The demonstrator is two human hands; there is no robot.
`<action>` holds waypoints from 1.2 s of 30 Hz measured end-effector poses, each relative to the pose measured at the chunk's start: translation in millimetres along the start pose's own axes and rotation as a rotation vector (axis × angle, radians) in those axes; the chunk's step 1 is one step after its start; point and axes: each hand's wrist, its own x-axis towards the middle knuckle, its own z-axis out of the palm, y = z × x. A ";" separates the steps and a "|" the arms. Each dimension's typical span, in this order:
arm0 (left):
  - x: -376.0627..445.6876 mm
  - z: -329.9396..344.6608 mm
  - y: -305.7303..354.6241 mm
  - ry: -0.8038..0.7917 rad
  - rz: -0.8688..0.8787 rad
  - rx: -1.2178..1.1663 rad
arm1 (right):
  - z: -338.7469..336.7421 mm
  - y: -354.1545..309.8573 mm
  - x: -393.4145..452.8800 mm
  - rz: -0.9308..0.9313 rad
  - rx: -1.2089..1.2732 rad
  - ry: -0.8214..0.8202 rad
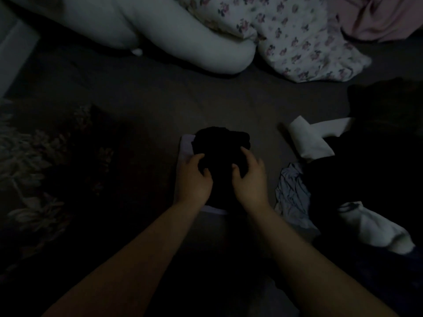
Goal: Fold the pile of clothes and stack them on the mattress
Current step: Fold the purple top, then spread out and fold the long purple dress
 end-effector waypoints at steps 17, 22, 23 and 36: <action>-47.6 1.8 14.2 -0.517 0.191 0.844 | -115.5 54.1 -49.3 -0.115 -0.419 -0.101; -91.8 -5.6 43.0 -0.654 0.104 0.742 | -200.4 84.3 -106.9 -0.071 -0.755 -0.052; -102.1 -5.2 53.9 -0.648 0.121 0.730 | -214.8 91.2 -119.7 -0.070 -0.842 -0.072; -280.4 47.9 110.2 -0.838 0.320 0.032 | -262.1 69.4 -203.6 0.051 -0.145 0.069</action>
